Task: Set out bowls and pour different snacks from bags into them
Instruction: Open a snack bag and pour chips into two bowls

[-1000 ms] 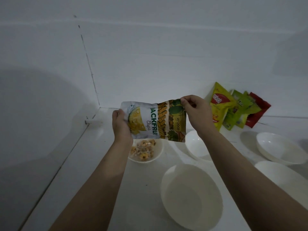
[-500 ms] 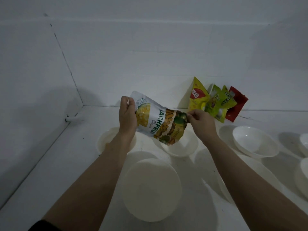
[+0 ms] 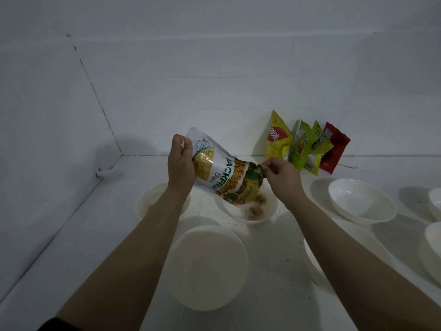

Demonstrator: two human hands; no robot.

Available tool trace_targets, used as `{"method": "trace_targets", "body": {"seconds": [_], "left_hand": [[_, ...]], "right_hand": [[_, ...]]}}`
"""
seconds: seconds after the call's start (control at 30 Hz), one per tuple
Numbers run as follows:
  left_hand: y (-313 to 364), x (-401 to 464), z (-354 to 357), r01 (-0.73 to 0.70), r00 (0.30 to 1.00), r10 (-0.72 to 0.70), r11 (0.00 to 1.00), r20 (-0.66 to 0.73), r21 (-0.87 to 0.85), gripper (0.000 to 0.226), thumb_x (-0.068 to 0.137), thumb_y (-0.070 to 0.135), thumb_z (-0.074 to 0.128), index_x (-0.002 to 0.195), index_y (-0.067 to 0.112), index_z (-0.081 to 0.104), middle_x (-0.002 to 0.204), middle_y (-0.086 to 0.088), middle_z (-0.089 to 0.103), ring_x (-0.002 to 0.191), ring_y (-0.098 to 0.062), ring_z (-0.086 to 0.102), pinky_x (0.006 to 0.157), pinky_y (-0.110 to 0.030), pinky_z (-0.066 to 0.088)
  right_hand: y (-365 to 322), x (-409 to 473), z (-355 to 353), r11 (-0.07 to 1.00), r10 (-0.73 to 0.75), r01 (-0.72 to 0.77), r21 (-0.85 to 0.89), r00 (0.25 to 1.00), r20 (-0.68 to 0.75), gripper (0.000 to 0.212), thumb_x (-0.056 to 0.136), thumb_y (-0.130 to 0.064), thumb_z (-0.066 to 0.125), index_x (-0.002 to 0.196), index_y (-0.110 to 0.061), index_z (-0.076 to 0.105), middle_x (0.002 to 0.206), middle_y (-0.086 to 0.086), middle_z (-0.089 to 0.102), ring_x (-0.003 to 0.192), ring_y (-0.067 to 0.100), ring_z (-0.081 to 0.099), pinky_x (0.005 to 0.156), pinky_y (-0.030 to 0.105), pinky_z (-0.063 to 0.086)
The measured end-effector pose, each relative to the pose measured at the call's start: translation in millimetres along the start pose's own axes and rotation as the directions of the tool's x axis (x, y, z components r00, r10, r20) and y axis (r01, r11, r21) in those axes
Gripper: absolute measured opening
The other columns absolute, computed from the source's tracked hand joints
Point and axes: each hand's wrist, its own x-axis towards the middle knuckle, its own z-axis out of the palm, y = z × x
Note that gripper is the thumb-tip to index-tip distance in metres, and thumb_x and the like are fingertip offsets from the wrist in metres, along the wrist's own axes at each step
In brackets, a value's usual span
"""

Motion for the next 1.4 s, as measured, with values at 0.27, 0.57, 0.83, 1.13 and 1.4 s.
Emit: {"method": "trace_targets", "body": {"seconds": [0.27,0.57,0.83,1.13,1.4], "left_hand": [[4,6,-8,-0.036,0.999,0.036,0.999,0.012,0.032,0.026,0.104,0.023,0.037,0.083,0.008,0.032,0.059,0.018,0.04,0.056,0.001,0.038,0.052,-0.016,0.036],[12,6,-15,-0.089,0.995,0.085,0.992,0.042,0.092,0.025,0.104,0.028,0.037,0.085,0.012,0.036,0.065,0.013,0.044,0.057,0.0,0.041,0.053,-0.021,0.038],[15,0,-22,-0.149,0.989,0.143,0.973,0.047,0.174,0.024,0.105,0.031,0.035,0.088,0.013,0.036,0.072,0.003,0.049,0.058,0.0,0.047,0.051,-0.021,0.043],[13,-11,-23,-0.091,0.964,0.071,0.994,0.258,0.067,0.021,0.091,0.004,0.054,0.103,0.012,0.038,0.095,-0.006,0.06,0.08,-0.016,0.062,0.06,-0.025,0.052],[12,-6,-15,-0.2,0.944,0.17,0.977,0.285,0.08,0.013,0.101,0.02,0.046,0.108,0.011,0.039,0.097,-0.005,0.058,0.084,-0.018,0.063,0.064,-0.032,0.055]], "right_hand": [[-5,0,2,0.999,-0.026,0.027,0.032,0.999,-0.028,0.013,0.096,-0.016,0.059,0.09,-0.013,0.07,0.085,0.003,0.07,0.083,0.019,0.063,0.065,0.025,0.043],[-7,-2,2,0.995,-0.03,0.038,0.088,0.995,-0.09,0.012,0.097,-0.017,0.058,0.092,-0.014,0.068,0.086,0.001,0.07,0.084,0.018,0.064,0.065,0.024,0.043],[-13,-5,-1,0.987,-0.023,0.038,0.158,0.995,-0.097,0.012,0.097,-0.017,0.058,0.088,-0.02,0.066,0.084,-0.001,0.068,0.085,0.02,0.064,0.074,0.033,0.048],[-15,-14,-4,0.983,0.063,-0.029,0.181,0.981,-0.186,0.013,0.098,-0.021,0.056,0.092,-0.018,0.067,0.08,-0.008,0.064,0.08,0.014,0.058,0.063,0.025,0.04],[-34,-9,-13,0.947,-0.062,0.037,-0.32,0.996,-0.068,0.025,0.097,-0.034,0.054,0.117,-0.024,0.067,0.12,0.011,0.056,0.118,0.035,0.046,0.096,0.044,0.037]]}}
